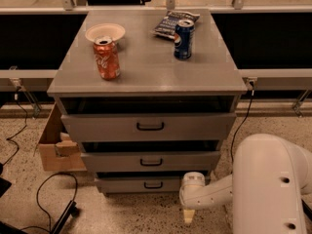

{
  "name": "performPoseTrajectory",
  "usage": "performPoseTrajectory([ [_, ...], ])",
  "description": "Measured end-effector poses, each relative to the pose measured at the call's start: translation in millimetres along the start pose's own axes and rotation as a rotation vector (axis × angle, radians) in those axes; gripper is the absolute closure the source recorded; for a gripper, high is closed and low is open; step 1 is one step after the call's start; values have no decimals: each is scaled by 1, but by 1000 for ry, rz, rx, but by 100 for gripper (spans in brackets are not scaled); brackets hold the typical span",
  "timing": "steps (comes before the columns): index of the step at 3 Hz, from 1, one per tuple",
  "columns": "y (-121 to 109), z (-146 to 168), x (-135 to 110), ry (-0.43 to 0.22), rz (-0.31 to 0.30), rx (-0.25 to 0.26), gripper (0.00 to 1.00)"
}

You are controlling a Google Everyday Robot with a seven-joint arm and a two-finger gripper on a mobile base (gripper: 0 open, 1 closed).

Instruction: Open bottom drawer

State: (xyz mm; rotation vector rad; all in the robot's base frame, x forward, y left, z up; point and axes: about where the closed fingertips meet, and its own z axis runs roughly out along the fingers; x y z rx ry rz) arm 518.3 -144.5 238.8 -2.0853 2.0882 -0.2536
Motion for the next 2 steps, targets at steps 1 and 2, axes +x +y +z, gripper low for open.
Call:
performPoseTrajectory([
  [1,-8,25,11,33,11,11,0],
  [2,-24,50,19,59,40,12,0],
])
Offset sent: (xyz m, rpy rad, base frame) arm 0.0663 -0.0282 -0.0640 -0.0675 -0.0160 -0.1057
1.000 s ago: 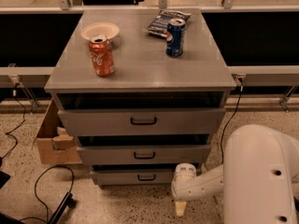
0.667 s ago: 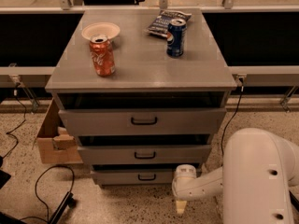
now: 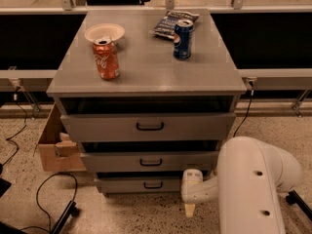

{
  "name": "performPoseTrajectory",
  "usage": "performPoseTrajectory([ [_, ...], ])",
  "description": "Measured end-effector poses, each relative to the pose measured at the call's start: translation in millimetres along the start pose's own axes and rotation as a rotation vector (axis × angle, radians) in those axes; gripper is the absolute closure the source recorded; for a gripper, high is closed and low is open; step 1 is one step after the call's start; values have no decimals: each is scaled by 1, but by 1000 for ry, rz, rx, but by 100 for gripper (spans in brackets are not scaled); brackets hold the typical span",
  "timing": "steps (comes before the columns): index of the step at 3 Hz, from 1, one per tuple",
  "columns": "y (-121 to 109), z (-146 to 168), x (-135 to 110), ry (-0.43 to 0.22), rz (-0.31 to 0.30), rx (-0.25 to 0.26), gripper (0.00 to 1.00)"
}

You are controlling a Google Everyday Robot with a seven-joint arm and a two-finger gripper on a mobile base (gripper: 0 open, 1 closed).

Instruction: Open bottom drawer

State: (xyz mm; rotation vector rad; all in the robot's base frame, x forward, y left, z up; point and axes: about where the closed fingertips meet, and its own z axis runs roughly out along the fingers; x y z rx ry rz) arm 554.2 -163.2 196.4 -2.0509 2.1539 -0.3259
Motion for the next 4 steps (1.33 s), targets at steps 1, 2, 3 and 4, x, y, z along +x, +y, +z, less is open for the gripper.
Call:
performPoseTrajectory([
  [1,-18,19,3,10,30,-2,0],
  [2,-29,29,3,5,46,-4,0],
  [3,-42,28,1,-10,46,9,18],
  [4,-46,25,-1,-29,56,9,49],
])
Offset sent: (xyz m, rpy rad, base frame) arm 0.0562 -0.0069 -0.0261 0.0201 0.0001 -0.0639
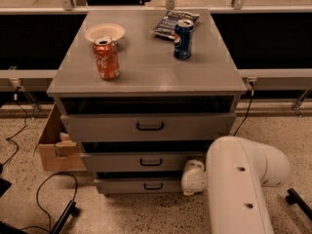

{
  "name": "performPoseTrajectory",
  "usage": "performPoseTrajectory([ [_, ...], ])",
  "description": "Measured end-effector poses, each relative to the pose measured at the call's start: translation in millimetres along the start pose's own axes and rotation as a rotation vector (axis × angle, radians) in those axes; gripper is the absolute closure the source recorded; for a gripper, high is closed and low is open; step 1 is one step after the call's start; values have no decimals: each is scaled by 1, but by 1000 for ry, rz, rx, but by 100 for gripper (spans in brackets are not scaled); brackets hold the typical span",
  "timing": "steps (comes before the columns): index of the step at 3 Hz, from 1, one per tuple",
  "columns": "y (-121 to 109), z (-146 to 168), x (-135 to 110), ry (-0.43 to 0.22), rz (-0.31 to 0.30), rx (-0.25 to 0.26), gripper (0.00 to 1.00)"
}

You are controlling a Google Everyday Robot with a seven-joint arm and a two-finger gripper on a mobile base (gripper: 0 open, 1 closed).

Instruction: Open bottom drawer

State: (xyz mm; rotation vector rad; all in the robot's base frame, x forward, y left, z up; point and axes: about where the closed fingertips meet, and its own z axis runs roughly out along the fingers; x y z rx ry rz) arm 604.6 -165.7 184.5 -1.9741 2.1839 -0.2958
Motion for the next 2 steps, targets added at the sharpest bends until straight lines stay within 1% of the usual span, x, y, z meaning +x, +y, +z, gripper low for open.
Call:
performPoseTrajectory([
  [1,15,-3,9,-18,40,-17,72],
  [2,29,-23,21,-10,80,-19,95],
])
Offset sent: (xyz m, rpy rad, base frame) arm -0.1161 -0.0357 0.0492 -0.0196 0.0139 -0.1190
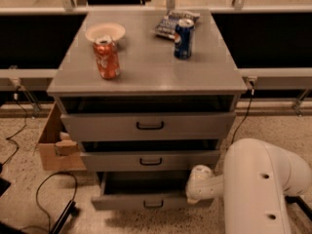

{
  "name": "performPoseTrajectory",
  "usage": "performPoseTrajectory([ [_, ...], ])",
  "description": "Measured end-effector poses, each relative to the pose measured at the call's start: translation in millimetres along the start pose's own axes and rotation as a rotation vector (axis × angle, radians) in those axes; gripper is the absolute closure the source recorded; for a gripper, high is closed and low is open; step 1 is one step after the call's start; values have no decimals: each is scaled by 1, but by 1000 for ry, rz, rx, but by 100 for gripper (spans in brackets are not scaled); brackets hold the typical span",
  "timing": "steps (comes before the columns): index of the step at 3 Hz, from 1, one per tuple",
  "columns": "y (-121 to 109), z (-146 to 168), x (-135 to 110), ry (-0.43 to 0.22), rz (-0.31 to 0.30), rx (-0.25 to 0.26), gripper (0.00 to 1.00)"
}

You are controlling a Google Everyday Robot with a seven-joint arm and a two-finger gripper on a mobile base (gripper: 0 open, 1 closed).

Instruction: Open bottom drawer

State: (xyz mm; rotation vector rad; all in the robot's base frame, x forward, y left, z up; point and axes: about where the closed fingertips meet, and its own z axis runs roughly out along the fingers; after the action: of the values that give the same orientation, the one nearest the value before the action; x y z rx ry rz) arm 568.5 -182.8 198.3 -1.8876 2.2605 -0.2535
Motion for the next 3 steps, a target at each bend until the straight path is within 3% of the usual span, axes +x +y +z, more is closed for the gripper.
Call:
performPoseTrajectory([
  [1,1,0,0,0,0,0,0],
  [2,1,0,0,0,0,0,0],
  [3,20,11,-3,5,-5,-52,18],
])
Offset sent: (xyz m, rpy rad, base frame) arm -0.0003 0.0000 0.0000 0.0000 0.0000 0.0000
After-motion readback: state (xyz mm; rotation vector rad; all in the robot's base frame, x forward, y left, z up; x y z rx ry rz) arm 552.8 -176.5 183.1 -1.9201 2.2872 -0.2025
